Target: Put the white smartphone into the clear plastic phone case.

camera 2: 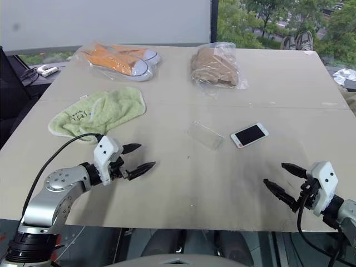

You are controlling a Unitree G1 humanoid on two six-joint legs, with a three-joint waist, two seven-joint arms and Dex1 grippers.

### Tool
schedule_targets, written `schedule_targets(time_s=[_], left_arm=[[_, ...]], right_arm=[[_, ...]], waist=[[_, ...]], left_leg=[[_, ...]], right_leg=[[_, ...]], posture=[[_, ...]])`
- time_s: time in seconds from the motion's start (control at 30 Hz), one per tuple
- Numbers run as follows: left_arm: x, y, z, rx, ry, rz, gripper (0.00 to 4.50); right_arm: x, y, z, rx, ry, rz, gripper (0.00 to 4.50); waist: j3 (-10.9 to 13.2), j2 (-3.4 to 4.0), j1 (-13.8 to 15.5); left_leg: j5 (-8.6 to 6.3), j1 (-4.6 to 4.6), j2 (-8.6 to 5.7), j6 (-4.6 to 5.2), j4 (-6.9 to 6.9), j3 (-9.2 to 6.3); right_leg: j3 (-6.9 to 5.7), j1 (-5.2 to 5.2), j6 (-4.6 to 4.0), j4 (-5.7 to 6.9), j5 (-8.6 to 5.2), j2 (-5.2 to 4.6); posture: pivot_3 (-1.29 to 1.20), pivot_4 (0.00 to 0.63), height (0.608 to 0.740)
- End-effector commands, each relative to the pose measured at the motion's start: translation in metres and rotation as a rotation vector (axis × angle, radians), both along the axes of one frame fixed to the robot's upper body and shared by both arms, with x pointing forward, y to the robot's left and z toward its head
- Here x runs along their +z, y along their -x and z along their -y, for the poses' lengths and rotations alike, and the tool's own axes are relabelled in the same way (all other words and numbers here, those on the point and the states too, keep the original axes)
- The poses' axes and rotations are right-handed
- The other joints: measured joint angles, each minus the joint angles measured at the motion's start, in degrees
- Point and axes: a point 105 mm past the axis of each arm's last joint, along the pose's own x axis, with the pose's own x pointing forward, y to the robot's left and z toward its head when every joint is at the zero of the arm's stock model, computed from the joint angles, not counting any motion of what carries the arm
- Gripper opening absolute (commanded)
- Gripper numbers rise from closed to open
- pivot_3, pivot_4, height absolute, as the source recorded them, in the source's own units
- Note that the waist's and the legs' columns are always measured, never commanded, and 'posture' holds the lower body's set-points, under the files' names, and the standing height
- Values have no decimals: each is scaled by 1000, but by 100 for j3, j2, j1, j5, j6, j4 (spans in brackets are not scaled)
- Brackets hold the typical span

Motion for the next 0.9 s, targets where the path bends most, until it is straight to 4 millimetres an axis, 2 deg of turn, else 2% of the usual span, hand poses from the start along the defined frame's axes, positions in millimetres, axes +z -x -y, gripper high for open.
schedule_targets(time_s=[0.03, 0.13, 0.77, 0.9], left_arm=[[11, 4, 0, -26, -13, 43, 4500], [11, 5, -2, -24, -29, 42, 4500], [11, 4, 1, -31, -22, 45, 4500], [20, 3, 2, -34, 8, 61, 4500]], right_arm=[[8, -2, -4, 13, -9, 40, 4459], [6, -4, -14, 23, -30, 47, 4459], [9, -2, -19, 19, -35, 54, 4459], [21, -9, -31, 69, -37, 88, 4459]], waist=[[0, 0, -1], [0, 0, -10], [0, 0, 0], [0, 0, -8]], left_leg=[[0, 0, 0, 0, 0, 0], [0, 0, 0, 0, 0, 0], [0, -2, 0, 0, 7, 1], [0, -1, 0, 0, 7, 0]], right_leg=[[0, 0, 0, 0, 0, 0], [0, 0, 0, 0, 0, 0], [0, -2, 0, 6, 0, -2], [0, -3, 0, 8, 0, -2]], posture=[[0, 150, 740], [0, 150, 740], [0, 150, 740], [0, 150, 740]])
